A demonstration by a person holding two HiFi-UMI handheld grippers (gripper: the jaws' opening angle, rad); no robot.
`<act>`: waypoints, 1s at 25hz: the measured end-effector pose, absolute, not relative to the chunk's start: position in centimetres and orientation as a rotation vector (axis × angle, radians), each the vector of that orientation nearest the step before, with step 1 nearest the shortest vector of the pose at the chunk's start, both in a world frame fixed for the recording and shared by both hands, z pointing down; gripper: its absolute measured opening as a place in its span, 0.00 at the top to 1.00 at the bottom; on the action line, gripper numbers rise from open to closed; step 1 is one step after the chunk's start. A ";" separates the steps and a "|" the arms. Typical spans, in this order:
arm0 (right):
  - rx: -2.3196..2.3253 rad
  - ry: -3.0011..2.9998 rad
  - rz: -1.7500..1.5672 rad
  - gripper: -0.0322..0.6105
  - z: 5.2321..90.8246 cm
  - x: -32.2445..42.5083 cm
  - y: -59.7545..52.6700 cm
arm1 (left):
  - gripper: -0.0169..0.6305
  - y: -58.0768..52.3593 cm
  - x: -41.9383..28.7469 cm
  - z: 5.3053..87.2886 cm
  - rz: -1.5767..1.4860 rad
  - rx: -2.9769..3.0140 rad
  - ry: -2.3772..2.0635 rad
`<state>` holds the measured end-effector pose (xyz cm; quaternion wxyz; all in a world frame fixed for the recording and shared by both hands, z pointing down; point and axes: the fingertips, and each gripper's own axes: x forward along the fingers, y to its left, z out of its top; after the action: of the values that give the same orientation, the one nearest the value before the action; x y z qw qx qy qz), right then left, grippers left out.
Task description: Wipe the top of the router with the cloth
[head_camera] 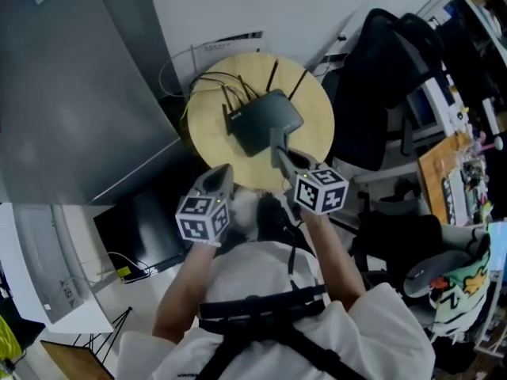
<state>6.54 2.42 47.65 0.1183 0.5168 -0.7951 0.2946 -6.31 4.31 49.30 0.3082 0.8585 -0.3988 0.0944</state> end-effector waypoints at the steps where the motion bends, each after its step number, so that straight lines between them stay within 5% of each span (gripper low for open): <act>1: 1.523 -2.349 0.825 0.89 46.2 6.8 2.6 | 0.99 4.2 -6.1 48.5 0.247 2.290 -1.057; 25: 1.512 -2.469 0.649 0.90 38.8 15.3 3.7 | 0.99 3.0 2.1 42.6 0.169 2.313 -1.164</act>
<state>15.31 3.68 38.78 0.0872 0.5076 -0.8290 0.2180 2.13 2.99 42.62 0.2702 0.8582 -0.4319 0.0627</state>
